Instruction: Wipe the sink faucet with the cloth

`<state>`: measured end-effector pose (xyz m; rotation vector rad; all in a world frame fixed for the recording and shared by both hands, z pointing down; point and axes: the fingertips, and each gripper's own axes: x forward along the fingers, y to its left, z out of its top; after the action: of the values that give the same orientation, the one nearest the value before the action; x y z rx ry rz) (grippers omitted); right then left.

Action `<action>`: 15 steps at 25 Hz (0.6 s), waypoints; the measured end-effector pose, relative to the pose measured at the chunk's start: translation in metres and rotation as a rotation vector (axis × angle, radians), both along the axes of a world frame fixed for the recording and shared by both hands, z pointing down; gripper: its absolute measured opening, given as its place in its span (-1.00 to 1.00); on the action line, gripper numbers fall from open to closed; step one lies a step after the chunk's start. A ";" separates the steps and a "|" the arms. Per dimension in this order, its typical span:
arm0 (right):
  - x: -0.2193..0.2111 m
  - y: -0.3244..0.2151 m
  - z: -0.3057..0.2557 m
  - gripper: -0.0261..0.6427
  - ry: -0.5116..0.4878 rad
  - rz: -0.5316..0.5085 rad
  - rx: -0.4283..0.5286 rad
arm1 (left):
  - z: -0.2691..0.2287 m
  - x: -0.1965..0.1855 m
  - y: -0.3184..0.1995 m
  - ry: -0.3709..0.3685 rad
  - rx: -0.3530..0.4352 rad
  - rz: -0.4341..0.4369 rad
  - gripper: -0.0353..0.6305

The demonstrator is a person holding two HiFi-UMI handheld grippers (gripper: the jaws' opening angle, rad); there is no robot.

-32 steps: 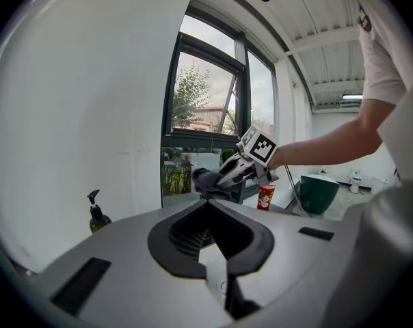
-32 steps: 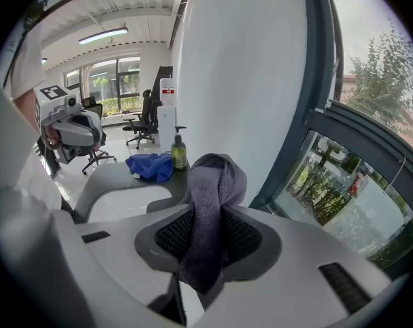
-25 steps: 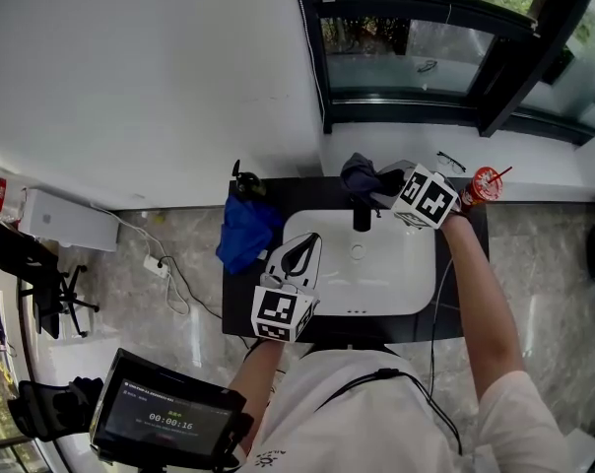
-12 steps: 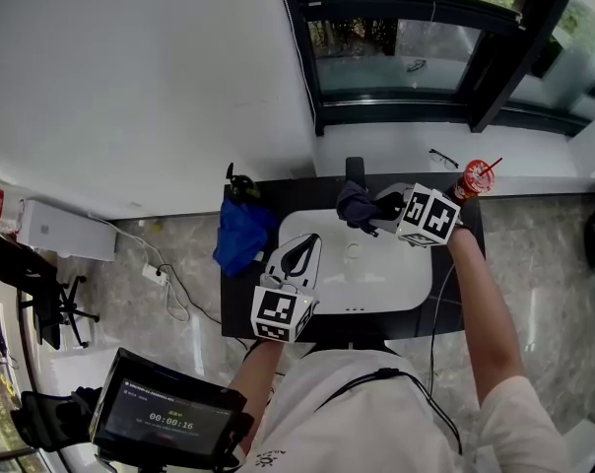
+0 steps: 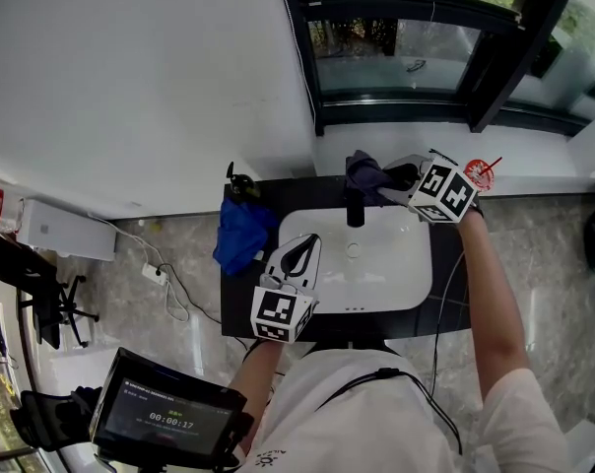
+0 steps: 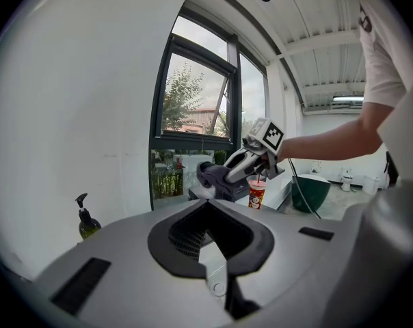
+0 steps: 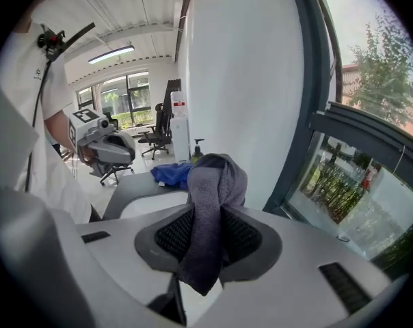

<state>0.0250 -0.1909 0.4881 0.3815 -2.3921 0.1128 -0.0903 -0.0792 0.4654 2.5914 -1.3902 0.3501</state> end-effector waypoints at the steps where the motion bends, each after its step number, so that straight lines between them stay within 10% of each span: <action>1: -0.001 -0.010 -0.002 -0.59 -0.001 0.013 0.012 | 0.000 0.000 0.000 0.000 0.000 -0.001 -0.91; 15: -0.015 -0.068 0.011 -0.59 0.291 -0.032 0.222 | 0.001 -0.011 -0.003 -0.009 -0.010 -0.044 -0.91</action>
<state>0.0096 -0.2589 0.4995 0.4300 -2.1257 -0.2111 -0.1011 -0.0817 0.4660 2.5499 -1.4420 0.3616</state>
